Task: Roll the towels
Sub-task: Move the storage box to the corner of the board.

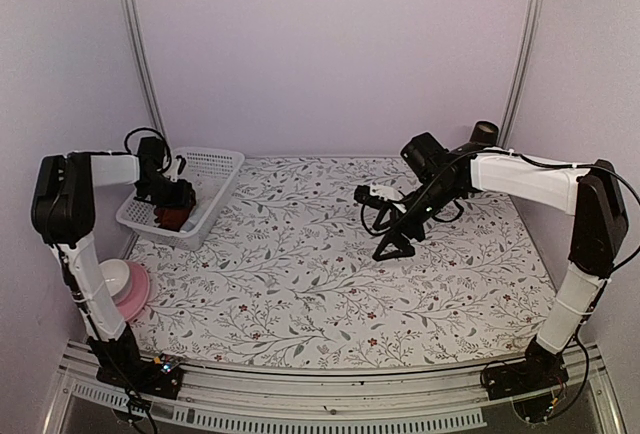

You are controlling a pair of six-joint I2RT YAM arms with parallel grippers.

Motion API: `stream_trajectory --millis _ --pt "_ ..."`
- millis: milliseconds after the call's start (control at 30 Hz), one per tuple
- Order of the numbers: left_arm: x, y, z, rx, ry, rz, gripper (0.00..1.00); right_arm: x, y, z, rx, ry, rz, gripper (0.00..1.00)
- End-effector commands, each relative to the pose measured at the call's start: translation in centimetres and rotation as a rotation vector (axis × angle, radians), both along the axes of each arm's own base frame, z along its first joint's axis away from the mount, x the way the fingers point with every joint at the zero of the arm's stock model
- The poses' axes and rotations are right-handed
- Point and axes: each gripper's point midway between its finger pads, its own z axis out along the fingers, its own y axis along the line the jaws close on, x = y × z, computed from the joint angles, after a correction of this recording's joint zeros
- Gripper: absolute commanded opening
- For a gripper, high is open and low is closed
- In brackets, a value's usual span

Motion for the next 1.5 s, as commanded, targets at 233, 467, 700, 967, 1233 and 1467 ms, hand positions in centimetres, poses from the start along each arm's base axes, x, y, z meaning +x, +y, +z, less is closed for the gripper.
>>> stream_trajectory --millis 233,467,700,967,1233,1467 --pt "-0.8 1.6 -1.8 0.086 0.076 0.055 0.59 -0.3 0.2 -0.8 -0.008 0.004 0.019 0.99" --pt "-0.9 1.9 -2.0 0.105 0.078 0.063 0.58 -0.3 0.2 -0.6 -0.006 0.003 0.019 0.99" --pt "-1.8 2.7 -4.8 0.147 0.138 0.087 0.55 -0.4 0.2 -0.6 -0.003 0.005 0.022 0.99" --pt "-1.9 2.7 -5.1 0.146 0.132 0.093 0.31 -0.4 0.2 -0.7 -0.004 0.005 0.021 0.99" --pt "-2.5 2.5 -4.7 0.137 0.153 0.080 0.07 -0.4 0.2 -0.6 -0.002 0.007 0.022 0.99" --pt "-3.6 1.4 -1.5 0.105 0.151 0.050 0.02 -0.5 0.3 -0.8 -0.006 0.013 0.026 0.99"
